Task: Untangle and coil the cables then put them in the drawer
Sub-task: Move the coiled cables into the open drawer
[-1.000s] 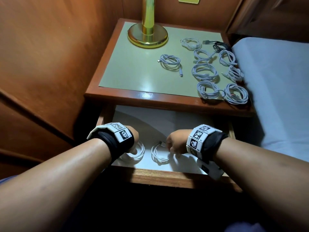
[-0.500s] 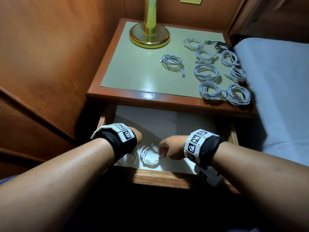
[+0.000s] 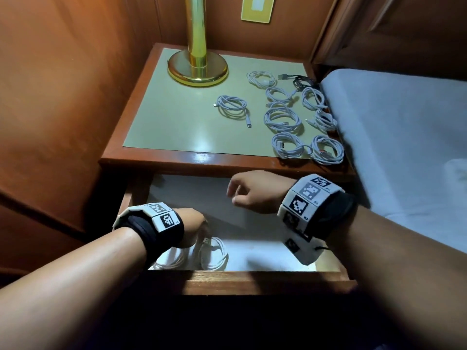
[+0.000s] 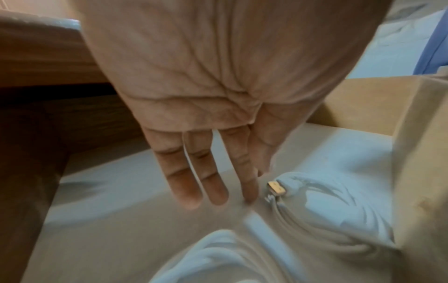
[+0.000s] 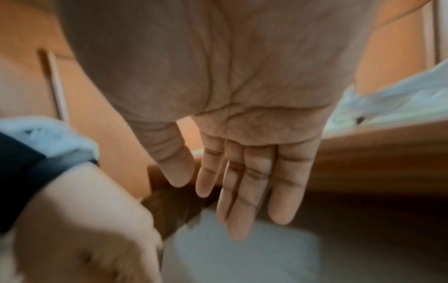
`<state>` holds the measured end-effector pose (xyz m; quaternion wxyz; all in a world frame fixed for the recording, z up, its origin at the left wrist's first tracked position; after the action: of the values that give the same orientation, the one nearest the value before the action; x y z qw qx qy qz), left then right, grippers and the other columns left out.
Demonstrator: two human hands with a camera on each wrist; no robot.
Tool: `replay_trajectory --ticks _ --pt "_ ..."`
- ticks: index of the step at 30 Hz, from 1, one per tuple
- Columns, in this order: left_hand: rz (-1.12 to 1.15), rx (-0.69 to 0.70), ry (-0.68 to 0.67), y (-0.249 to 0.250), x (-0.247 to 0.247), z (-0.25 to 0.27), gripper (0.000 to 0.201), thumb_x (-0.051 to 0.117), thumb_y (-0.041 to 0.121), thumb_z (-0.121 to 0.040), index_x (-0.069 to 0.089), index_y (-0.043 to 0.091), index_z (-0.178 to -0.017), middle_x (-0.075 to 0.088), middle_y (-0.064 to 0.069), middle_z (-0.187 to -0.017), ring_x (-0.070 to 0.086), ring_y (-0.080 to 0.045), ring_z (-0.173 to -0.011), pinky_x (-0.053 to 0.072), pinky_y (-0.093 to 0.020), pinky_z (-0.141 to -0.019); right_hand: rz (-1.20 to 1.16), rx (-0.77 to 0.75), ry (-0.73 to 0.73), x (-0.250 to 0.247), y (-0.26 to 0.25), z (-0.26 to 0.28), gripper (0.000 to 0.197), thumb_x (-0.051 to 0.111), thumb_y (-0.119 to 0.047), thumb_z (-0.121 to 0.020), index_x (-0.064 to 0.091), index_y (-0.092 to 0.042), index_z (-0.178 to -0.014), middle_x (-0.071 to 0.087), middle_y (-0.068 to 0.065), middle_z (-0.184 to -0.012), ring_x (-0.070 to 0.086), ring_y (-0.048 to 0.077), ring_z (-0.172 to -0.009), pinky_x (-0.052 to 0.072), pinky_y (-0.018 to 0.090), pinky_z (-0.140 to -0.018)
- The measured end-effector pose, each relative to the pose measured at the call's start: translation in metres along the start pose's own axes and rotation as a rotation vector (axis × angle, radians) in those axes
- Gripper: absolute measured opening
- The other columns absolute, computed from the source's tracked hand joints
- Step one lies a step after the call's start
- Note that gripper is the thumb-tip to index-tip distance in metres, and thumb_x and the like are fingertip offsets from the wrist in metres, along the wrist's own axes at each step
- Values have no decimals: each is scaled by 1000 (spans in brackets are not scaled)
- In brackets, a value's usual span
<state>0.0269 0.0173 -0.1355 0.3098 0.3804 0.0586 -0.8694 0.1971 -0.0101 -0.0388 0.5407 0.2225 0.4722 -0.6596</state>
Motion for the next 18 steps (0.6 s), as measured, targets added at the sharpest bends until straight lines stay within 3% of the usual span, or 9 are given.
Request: replay_trajectory --ticks 3,6,9,11,13,14,17,18 --pt "71 -11 125 7 -14 5 27 50 17 -95 68 22 -115 70 3 -115 64 -24 -106 51 -31 -90 -80 55 216 -36 26 23 12 60 -29 -94 68 -26 -102 68 -7 -99 61 12 -94 45 26 -80" --pt "177 10 411 23 -37 14 14 55 23 -93 68 22 -99 70 6 -94 64 -20 -87 50 -28 -74 -130 196 465 -62 66 49 9 60 -27 -92 66 -23 -87 65 -9 -81 61 13 -82 48 29 -76" --pt "302 56 705 39 -62 30 10 62 24 -93 71 22 -93 68 10 -84 62 -13 -76 45 -23 -68 -189 393 681 -75 115 71 10 60 -24 -90 66 -19 -84 66 -3 -83 61 20 -82 46 28 -73" --pt "460 20 833 43 -82 38 8 66 25 -92 73 23 -88 65 14 -73 60 -5 -65 44 -22 -63 -220 505 784 -78 143 83 11 57 -20 -88 64 -18 -81 65 1 -83 61 25 -84 42 27 -70" --pt "602 -76 890 40 -105 37 15 65 29 -92 71 22 -81 67 12 -67 60 1 -59 48 -25 -61 -250 585 831 -80 162 90 14 57 -19 -88 59 -19 -75 64 3 -85 59 26 -84 39 25 -71" --pt "650 -129 906 36 -118 32 18 64 31 -93 70 21 -78 69 9 -66 63 -2 -60 52 -28 -64 -267 611 835 -81 169 90 16 58 -19 -89 58 -19 -72 65 4 -88 57 25 -83 39 25 -71" --pt "796 -246 878 25 -155 2 26 59 32 -94 70 17 -77 74 0 -72 72 -20 -71 60 -43 -77 -286 645 787 -79 182 80 21 62 -24 -88 69 -5 -84 72 14 -96 65 33 -88 48 32 -70" --pt "834 -284 841 23 -166 -10 29 58 34 -94 71 14 -77 75 -4 -74 73 -25 -73 60 -46 -79 -289 646 750 -77 185 75 26 63 -28 -87 70 -3 -87 72 15 -91 66 34 -87 49 32 -68"
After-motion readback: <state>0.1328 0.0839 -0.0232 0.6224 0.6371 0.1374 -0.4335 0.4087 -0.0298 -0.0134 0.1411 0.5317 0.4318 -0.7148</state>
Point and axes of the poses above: each hand's wrist, its own z-axis away from the middle knuckle, its own x-axis out of the palm, y = z × x, the point moved 2 cm from there along -z, towards the middle knuckle
